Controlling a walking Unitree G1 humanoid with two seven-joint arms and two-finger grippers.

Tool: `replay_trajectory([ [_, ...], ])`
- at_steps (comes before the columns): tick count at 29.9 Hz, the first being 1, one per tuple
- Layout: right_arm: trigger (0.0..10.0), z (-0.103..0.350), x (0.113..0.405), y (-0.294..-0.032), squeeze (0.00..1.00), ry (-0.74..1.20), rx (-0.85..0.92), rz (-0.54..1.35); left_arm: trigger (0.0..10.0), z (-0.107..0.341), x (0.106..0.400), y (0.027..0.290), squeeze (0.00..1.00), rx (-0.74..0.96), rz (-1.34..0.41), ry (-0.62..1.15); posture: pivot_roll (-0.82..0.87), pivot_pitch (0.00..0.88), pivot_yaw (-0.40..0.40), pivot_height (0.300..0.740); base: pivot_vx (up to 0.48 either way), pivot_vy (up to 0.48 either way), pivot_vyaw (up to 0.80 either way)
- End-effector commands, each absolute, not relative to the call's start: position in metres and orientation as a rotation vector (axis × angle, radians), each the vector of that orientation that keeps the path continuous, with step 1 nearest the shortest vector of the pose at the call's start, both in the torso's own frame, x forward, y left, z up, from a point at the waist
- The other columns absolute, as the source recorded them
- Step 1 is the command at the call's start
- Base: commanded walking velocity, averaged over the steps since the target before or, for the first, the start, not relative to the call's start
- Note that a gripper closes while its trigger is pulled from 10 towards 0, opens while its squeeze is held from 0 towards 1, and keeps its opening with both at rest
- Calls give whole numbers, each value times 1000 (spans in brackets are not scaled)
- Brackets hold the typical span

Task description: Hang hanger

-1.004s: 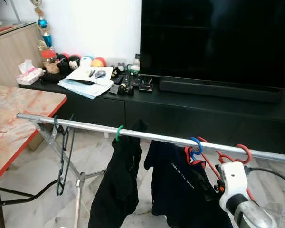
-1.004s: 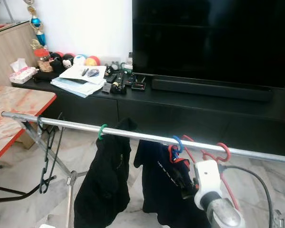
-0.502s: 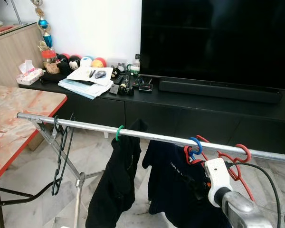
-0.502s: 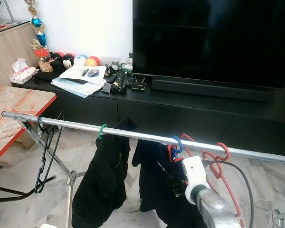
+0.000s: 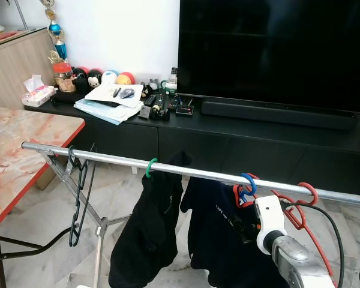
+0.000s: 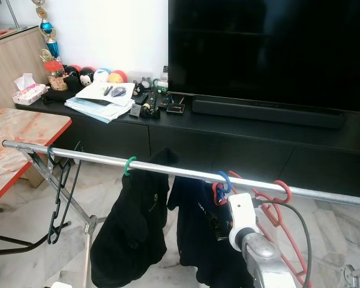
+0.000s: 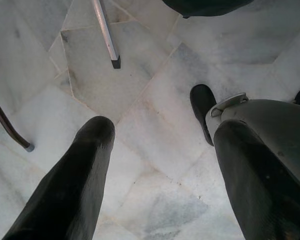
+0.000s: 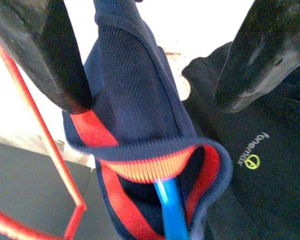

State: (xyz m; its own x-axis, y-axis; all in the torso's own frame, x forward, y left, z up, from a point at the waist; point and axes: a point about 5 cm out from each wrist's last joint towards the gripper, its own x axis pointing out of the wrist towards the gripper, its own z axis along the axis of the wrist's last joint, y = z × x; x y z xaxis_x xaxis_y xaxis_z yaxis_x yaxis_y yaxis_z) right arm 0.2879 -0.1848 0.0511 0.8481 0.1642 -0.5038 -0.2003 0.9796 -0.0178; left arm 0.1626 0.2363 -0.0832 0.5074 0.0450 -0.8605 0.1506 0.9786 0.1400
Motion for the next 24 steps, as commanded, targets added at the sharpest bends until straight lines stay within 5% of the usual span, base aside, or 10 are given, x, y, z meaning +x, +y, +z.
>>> replay_trajectory([
  [1,10000,55,292,-187,0,504,-73,176,10000,-85,159,236,0,212,-69,1067,-31,44,7,740,0,0,0],
  [4,10000,54,293,-187,0,503,-69,176,10000,-85,159,236,0,213,-71,1069,-30,44,7,740,0,0,0],
  [5,4706,54,293,-187,0,502,-68,176,10000,-85,159,235,0,214,-73,1070,-30,44,7,740,0,0,0],
  [6,4706,53,293,-187,0,500,-63,179,10000,-85,159,235,0,214,-73,1070,-30,44,7,740,0,0,0],
  [7,0,53,293,-187,0,496,-61,180,10000,-85,159,235,0,214,-73,1070,-30,43,8,740,0,0,0],
  [24,0,52,293,-179,0,480,-46,218,10000,-85,161,235,0,223,-80,1074,-25,42,9,740,0,0,0],
])
